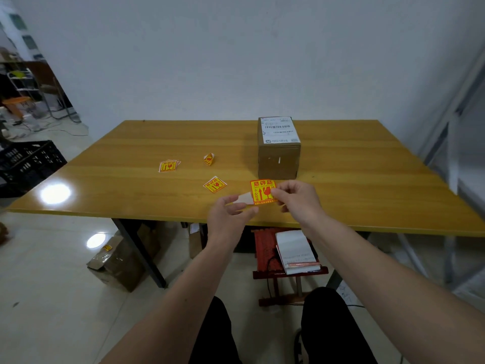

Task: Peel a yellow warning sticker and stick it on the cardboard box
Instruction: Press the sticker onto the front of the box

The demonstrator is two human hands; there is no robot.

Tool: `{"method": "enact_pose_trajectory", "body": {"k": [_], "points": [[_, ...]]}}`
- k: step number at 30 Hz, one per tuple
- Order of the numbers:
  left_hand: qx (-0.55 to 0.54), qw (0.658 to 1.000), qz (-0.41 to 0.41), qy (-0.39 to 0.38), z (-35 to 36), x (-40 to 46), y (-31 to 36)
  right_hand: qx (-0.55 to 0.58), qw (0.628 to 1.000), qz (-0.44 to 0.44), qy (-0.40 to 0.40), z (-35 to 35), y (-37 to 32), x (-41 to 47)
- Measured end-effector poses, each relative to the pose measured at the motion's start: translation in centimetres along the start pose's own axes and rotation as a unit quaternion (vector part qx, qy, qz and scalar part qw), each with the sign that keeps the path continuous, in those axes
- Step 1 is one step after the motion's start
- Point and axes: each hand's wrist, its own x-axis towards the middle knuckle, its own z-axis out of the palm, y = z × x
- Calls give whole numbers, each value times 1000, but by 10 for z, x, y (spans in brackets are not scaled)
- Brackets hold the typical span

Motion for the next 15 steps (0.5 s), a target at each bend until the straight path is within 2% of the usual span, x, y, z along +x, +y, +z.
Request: {"method": "enact_pose_trajectory", "body": {"k": [9, 15], "points": [[-14, 1000, 3, -10, 18, -5, 22, 53, 998, 29, -4, -14, 4, -17], [-21, 999, 1, -25, 37, 3, 30, 25, 999, 33, 30, -26, 7, -3]]}}
